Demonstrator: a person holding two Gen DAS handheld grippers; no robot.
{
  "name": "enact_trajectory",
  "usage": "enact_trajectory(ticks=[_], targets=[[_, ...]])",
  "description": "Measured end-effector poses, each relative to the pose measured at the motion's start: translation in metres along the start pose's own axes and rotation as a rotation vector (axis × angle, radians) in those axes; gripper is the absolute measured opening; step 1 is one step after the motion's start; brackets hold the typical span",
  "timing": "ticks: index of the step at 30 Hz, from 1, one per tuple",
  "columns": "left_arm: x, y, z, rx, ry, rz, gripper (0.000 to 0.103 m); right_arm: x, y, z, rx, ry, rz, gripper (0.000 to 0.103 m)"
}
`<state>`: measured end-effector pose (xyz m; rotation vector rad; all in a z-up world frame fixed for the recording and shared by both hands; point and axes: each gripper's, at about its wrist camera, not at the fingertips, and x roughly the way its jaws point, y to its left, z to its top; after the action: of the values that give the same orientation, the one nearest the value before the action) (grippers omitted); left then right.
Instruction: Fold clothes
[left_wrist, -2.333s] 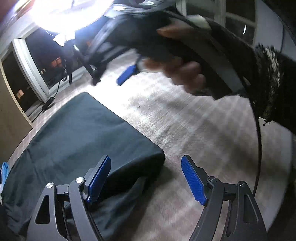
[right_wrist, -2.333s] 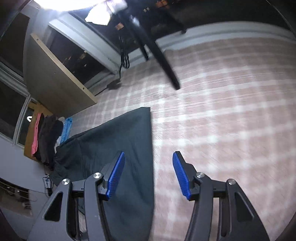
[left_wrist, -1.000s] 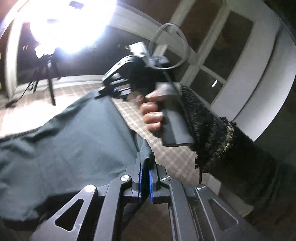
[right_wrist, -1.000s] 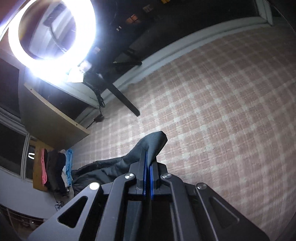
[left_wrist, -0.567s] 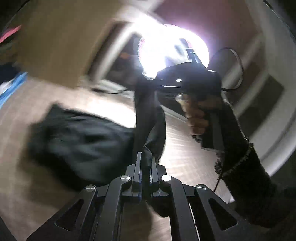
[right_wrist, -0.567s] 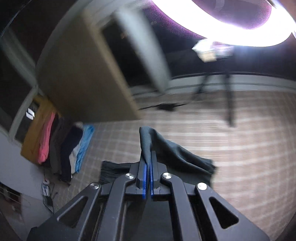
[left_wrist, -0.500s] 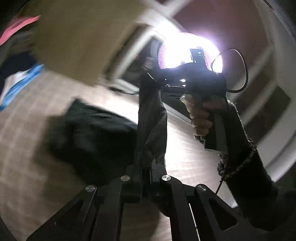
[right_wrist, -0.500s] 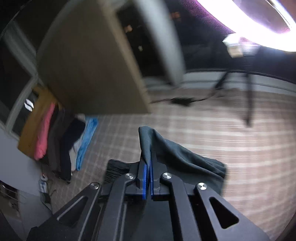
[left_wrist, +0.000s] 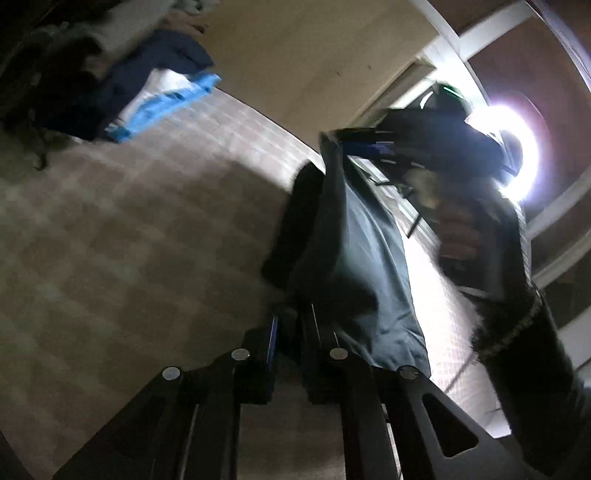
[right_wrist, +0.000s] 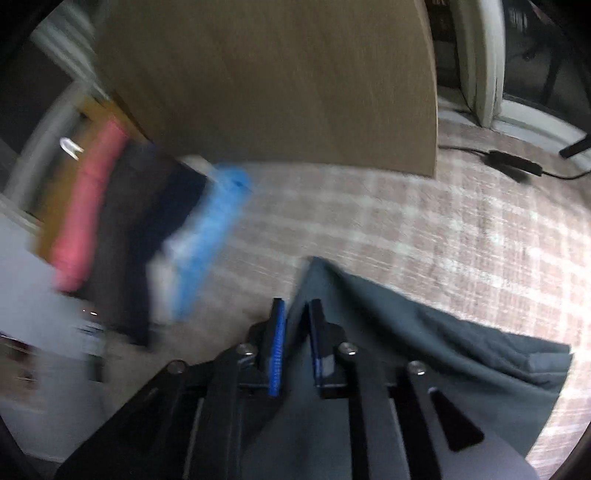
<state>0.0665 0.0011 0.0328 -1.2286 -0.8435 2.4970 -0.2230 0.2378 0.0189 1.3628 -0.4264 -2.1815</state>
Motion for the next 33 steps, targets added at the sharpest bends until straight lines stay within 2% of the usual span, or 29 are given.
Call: enact_trajectory(ticks=[1,2,4,8,10,12,14,16,17,18,19,20,22,24,25,26,28,30,33], targets=[[0.0,-0.008,0.005,0.034,-0.006,0.005,0.009,-0.021,-0.004,-0.001,0.001,-0.043,0.013,0.027],[0.0,-0.015,0.01,0.068,-0.012,0.009,0.009,-0.048,-0.01,-0.005,-0.005,-0.099,0.003,0.03],[-0.001,-0.031,0.02,0.135,-0.025,0.018,0.009,-0.099,-0.028,-0.019,-0.029,-0.2,-0.068,0.03],[-0.001,-0.062,0.041,0.27,-0.05,0.037,0.012,-0.142,-0.084,-0.051,0.023,-0.233,-0.177,0.03],[0.0,-0.077,0.05,0.339,-0.059,0.044,0.012,-0.139,-0.114,-0.064,0.087,-0.202,-0.183,0.03],[0.032,-0.094,0.052,0.402,-0.004,0.014,0.016,-0.123,-0.131,-0.075,0.103,-0.156,-0.185,0.03],[0.063,-0.097,0.049,0.412,0.066,0.011,0.016,-0.101,-0.143,-0.076,0.099,-0.105,-0.204,0.03],[0.093,-0.086,0.044,0.41,0.112,0.081,0.015,-0.073,-0.157,-0.065,0.085,-0.045,-0.237,0.03],[0.098,-0.082,0.042,0.4,0.122,0.095,0.014,-0.058,-0.164,-0.06,0.077,-0.015,-0.254,0.026],[0.101,-0.074,0.04,0.376,0.126,0.102,0.007,-0.049,-0.171,-0.054,0.075,-0.001,-0.296,0.022],[0.097,-0.074,0.04,0.367,0.122,0.102,0.005,-0.049,-0.177,-0.046,0.079,-0.011,-0.377,0.018],[0.093,-0.076,0.041,0.375,0.115,0.117,0.005,-0.053,-0.181,-0.041,0.087,-0.03,-0.414,0.019],[0.082,-0.082,0.045,0.393,0.094,0.135,0.011,-0.079,-0.182,-0.041,0.108,-0.102,-0.354,0.018],[0.07,-0.089,0.049,0.415,0.065,0.143,0.029,-0.112,-0.178,-0.056,0.111,-0.147,-0.304,0.021],[0.065,-0.092,0.052,0.425,0.05,0.147,0.032,-0.127,-0.177,-0.067,0.119,-0.164,-0.282,0.03],[0.061,-0.09,0.056,0.421,0.035,0.152,0.039,-0.139,-0.179,-0.079,0.136,-0.181,-0.254,0.045],[0.054,-0.087,0.063,0.413,0.005,0.161,0.048,-0.153,-0.182,-0.102,0.182,-0.203,-0.199,0.062],[0.056,-0.078,0.074,0.37,0.021,0.158,0.066,-0.154,-0.192,-0.13,0.261,-0.186,-0.122,0.062],[0.075,-0.06,0.091,0.297,0.095,0.147,0.07,-0.142,-0.2,-0.156,0.325,-0.138,-0.061,0.062]])
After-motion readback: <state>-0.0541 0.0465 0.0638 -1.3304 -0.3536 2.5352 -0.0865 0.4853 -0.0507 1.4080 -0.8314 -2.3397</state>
